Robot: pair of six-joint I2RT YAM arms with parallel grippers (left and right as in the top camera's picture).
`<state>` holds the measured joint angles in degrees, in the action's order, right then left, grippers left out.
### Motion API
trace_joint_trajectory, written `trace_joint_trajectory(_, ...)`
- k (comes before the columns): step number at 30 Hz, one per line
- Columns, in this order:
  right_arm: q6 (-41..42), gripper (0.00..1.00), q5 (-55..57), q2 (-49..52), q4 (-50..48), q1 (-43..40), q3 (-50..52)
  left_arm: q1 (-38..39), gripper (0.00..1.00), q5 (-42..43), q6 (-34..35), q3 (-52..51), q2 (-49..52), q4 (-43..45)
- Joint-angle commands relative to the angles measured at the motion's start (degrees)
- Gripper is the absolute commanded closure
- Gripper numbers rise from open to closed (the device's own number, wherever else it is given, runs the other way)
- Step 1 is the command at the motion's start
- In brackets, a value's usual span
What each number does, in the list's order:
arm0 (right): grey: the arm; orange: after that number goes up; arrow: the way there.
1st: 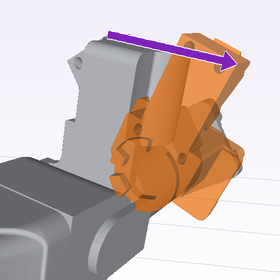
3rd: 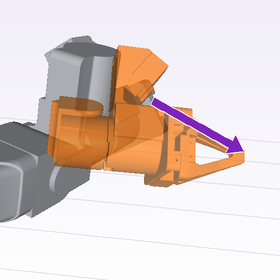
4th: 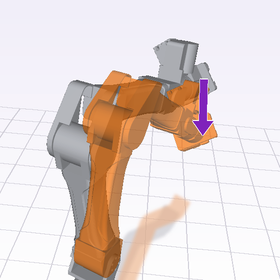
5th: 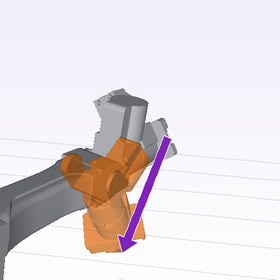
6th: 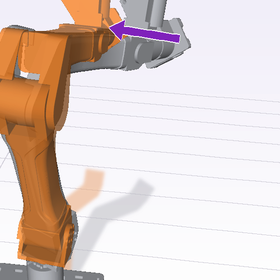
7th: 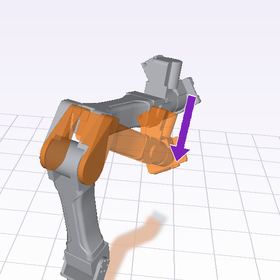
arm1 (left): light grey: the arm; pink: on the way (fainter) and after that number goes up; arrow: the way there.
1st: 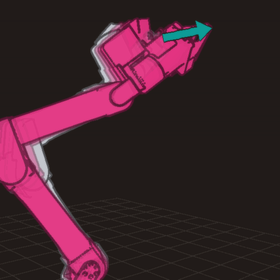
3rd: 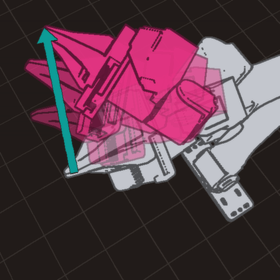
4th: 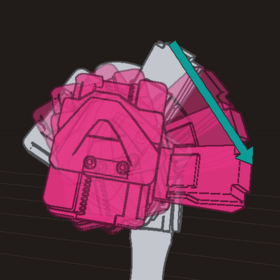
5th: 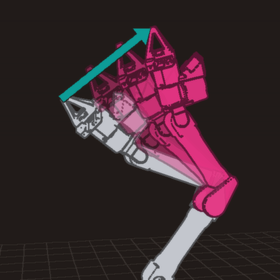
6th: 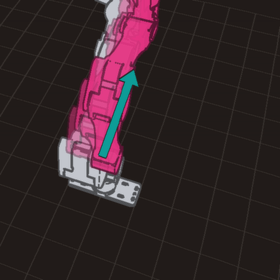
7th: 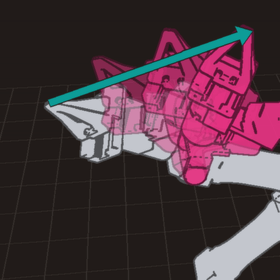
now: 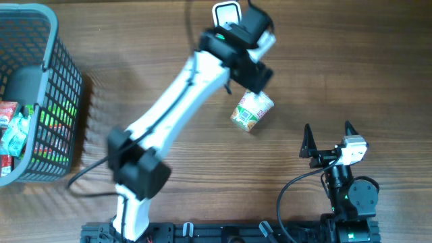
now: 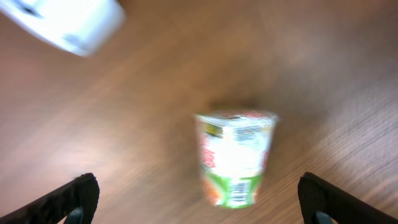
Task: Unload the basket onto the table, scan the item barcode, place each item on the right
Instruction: 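Lift the noodle cup out and place it on the table center, then reach the left gripper into the basket and grasp the mint-green packet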
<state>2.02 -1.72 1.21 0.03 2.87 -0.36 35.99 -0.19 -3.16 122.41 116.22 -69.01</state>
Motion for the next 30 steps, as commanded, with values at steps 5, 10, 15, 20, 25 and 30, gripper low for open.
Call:
trace_joint_trajectory(5,-0.5,0.00,-0.9,-0.3,-0.2,-0.3,0.1,-38.6,0.00,-6.1,-1.3,6.7,-21.2,-7.7)
trace_joint_trajectory(10,-0.5,0.00,-0.9,-0.3,-0.2,-0.3,0.1,-74.2,0.00,3.4,-9.2,6.5,-19.3,-14.0)
trace_joint_trajectory(15,-0.5,0.00,-0.9,-0.3,-0.2,-0.3,0.1,-88.0,0.04,9.6,-16.9,6.4,-9.5,-17.4)
trace_joint_trajectory(20,-0.5,0.00,-0.9,-0.3,-0.2,-0.3,0.1,-89.2,0.16,9.3,-20.0,5.1,-0.8,-19.2)
trace_joint_trajectory(25,-0.5,0.00,-0.9,-0.3,-0.2,-0.3,0.1,-89.1,0.13,8.5,-20.1,0.2,1.2,-13.7)
trace_joint_trajectory(30,-0.5,0.00,-0.9,-0.3,-0.2,-0.3,0.1,-89.1,0.00,6.1,-20.7,-10.6,1.2,-2.3)
